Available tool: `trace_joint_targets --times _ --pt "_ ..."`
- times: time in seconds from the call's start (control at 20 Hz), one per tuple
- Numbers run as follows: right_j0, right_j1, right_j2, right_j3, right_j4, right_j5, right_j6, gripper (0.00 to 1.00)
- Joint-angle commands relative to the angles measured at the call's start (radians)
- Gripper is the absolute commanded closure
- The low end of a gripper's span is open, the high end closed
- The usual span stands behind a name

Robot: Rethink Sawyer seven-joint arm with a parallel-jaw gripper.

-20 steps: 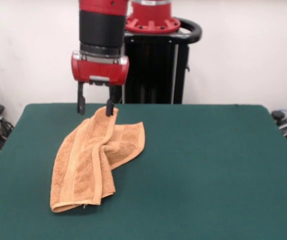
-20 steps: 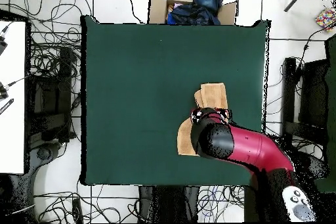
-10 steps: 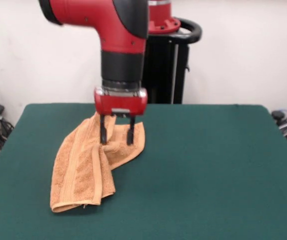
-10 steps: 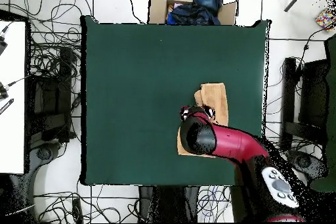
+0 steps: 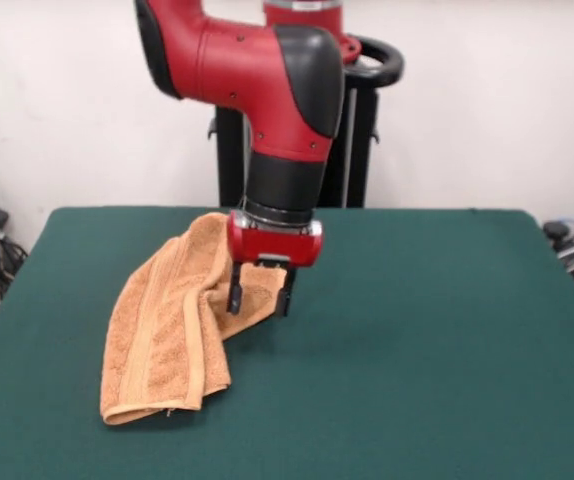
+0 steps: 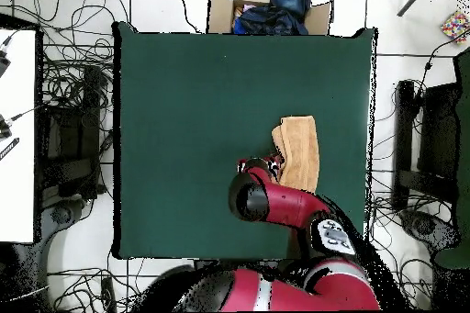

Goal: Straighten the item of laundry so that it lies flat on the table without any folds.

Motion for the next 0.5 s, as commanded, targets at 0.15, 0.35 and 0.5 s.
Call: trace_joint_targets --times 0.15,0.35,0.5 --pt "0.014 -0.116 -0.077 -0.002 0.104 0.151 0.218 0.00" --pt "0.006 -0.176 -0.039 0.052 0.119 0.179 0.237 0.00" --pt "-0.008 -0.146 -0.022 0.047 0.112 0.152 0.235 0.00"
